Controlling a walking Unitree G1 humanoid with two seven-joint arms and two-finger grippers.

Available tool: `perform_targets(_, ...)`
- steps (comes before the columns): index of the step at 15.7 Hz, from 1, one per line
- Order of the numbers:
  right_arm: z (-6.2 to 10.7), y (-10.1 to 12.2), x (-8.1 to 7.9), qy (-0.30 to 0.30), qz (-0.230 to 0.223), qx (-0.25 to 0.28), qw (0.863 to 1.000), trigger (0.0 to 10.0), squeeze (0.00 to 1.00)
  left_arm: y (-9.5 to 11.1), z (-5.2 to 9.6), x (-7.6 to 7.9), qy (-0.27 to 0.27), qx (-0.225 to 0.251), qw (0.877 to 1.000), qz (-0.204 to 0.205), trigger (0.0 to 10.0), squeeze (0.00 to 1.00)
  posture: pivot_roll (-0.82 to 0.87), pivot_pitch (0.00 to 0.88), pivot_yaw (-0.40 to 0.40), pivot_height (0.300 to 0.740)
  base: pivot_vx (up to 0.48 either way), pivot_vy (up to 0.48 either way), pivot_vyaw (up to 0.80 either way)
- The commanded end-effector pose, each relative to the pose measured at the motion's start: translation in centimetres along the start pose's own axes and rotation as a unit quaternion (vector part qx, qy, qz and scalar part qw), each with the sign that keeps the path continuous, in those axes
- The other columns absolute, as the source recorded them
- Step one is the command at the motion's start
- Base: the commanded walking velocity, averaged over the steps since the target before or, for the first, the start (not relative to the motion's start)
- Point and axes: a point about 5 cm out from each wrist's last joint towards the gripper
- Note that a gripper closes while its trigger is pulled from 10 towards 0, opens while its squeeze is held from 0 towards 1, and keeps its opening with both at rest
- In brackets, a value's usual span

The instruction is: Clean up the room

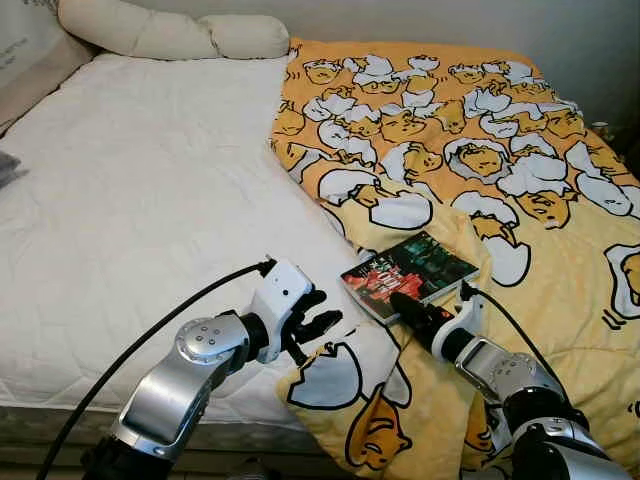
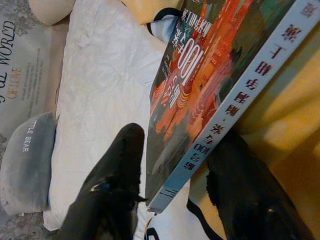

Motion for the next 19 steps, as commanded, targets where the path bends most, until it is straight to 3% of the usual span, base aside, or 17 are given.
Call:
perform_targets(1,-0.2,0.9,-0.5,0.011,0.011,0.016,1.000,0.0,0.00,0.4,0.0,0.0,-0.004,0.000,1.000,-0.008,10.0,0.00,0.06,0.000,0.003,0.740,0.000,0.000,0.00)
perform_targets(12,0.0,1.0,-0.8,0.027,0.020,0.023,0.999,0.0,0.00,0.4,-0.2,0.0,-0.001,0.003,1.000,-0.011,10.0,0.00,0.06,0.000,0.001,0.740,0.000,0.000,0.00)
perform_targets(14,0.6,1.3,-1.3,0.059,0.046,0.026,0.997,0.0,0.00,0.6,-0.1,-0.3,0.013,0.017,1.000,-0.013,10.0,0.00,0.06,0.000,-0.005,0.740,0.000,0.000,0.00)
perform_targets(17,2.1,2.3,-3.4,0.149,0.113,0.040,0.982,0.0,0.00,2.4,-0.1,-2.1,0.085,0.092,0.992,0.015,10.0,0.00,0.05,0.000,-0.001,0.740,0.000,0.000,0.00)
perform_targets(18,2.4,2.8,-4.1,0.172,0.126,0.046,0.976,0.0,0.00,2.8,0.0,-2.6,0.097,0.107,0.989,0.025,10.0,0.91,0.05,0.000,0.005,0.740,0.000,0.000,0.00)
perform_targets(19,2.9,3.5,-5.0,0.203,0.144,0.057,0.967,0.0,0.00,3.6,0.1,-3.2,0.101,0.129,0.986,0.038,10.0,1.00,0.05,0.000,0.009,0.740,0.000,0.000,0.00)
Point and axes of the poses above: a point about 5 cm out from each wrist's last joint towards the gripper, its own z axis pointing back from the gripper into the wrist, its own y axis along the axis of the wrist's last joint, x = y × z, and after that the axes turned 11 degrees about z, right-handed
